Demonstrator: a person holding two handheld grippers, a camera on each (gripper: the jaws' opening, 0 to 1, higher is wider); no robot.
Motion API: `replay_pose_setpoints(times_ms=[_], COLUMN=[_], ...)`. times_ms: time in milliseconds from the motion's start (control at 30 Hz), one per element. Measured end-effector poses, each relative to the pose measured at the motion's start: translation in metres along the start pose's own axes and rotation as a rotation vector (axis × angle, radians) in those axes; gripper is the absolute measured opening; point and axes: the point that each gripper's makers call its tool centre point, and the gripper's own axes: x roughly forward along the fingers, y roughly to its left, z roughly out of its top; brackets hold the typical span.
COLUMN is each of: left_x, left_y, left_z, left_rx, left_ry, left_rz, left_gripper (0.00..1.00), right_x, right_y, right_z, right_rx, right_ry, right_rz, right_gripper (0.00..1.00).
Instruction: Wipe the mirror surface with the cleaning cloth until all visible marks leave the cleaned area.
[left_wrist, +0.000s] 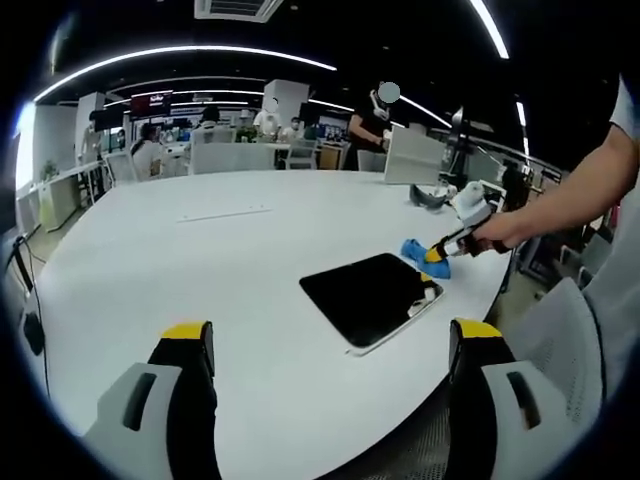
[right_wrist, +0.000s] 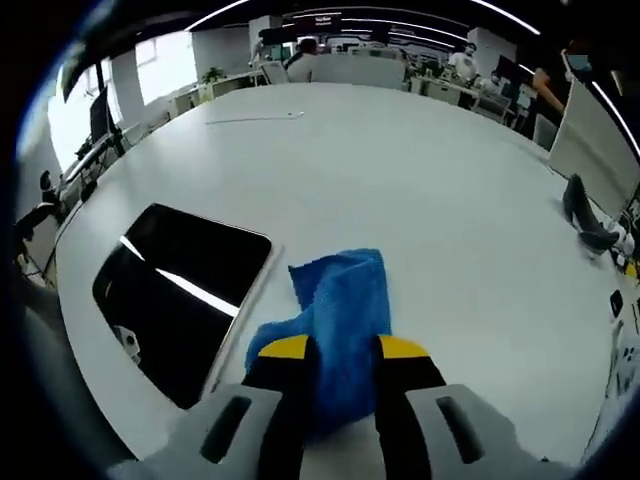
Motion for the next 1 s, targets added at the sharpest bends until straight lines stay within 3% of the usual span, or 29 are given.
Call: replay_pose_setpoints(times_ms=[100,367,433,600,767,867,1000], left_x=[0.0,0.001,0.002,0.003,0.003,0.003,0.003], left_y=[0.0,0.0,-0.001,-0.004,-0.004,-0.005,-0.005], left_z=[-0.001,-0.002,-0.003,-0.002,-0.003,-0.002,-0.003], left_rx=[0.004,0.007,0.01,0.024,0.023,0.024,0.027], left_ry=[0.002,0.007,0.01,0.012,0.014,0.012,0.014], left_rz=[0.001,0.002,-0.001,-0.009,-0.011,-0.01,-0.011], left_gripper=[0.97,0.96,0.96,0.97,0.97,0.96,0.96], right_x=[-0.001,-0.002,-0.005,-0.016,-0.023,-0.02,-0.014], right_y=[-0.003,-0.006,-0.004,-0.003,0.005,0.019,0.026], right_z=[0.0,0.002,0.012,0.038,0.064,0.071,0.078], right_rx=[0.141,0.159,0.176,0.263,0.285,0.376,0.385], right_ry=[-0.006,0.012,-0.029,-0.066,-0.086,-0.069,-0.068], right_rz=[-0.01,-0.023,-0.016,0.005,0.03,0.086,0.072], right_gripper=[0.08,0.03,0.02,0.02,0.02,0.02,0.02])
